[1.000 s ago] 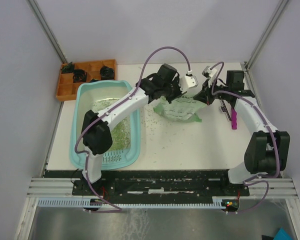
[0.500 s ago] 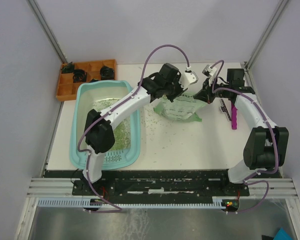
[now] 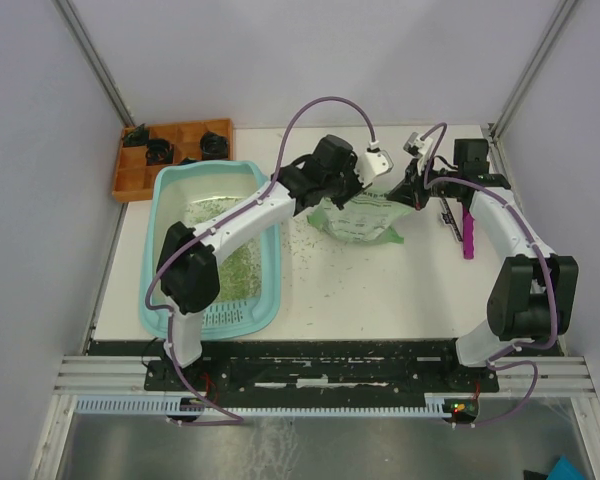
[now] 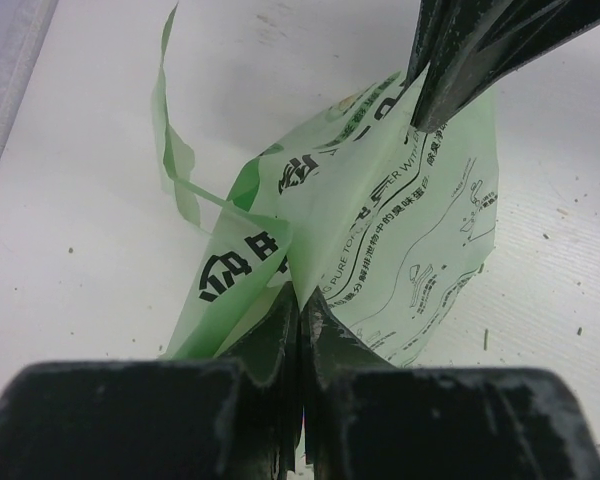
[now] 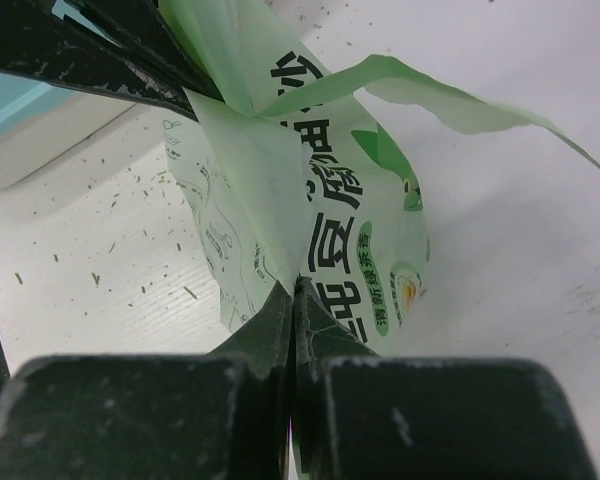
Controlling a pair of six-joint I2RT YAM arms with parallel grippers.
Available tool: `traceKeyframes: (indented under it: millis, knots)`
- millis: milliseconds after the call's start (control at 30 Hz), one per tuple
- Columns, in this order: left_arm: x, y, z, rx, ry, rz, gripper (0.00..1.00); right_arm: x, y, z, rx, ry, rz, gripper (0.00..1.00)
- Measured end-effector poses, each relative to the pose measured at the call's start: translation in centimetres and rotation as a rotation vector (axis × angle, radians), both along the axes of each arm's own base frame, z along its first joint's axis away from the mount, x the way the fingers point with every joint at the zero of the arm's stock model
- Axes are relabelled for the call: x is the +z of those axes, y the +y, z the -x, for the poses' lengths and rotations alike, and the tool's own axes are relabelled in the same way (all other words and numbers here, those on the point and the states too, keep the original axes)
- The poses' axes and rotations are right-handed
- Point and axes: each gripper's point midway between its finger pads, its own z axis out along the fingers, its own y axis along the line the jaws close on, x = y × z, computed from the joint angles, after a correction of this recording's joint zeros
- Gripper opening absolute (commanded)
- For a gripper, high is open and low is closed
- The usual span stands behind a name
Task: Fill the litter box with clean litter
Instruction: Close the cat litter bag at the center of the board.
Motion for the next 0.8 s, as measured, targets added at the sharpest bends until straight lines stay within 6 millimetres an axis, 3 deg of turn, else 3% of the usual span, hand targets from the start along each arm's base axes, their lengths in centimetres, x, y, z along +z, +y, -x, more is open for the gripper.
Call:
traceKeyframes:
  millis: [200,800]
  knots:
    - [0.1,-0.1,0.0,-0.004,0.023,-0.018,0.03,-0.3,-0.6,0.3,0.012,-0.013,0.026,0.02]
    - [0.3,-0.3,0.0,-0.016,0.057,-0.035,0.03,-0.1,-7.2,2.8,-0.111,0.020,0.056,0.02]
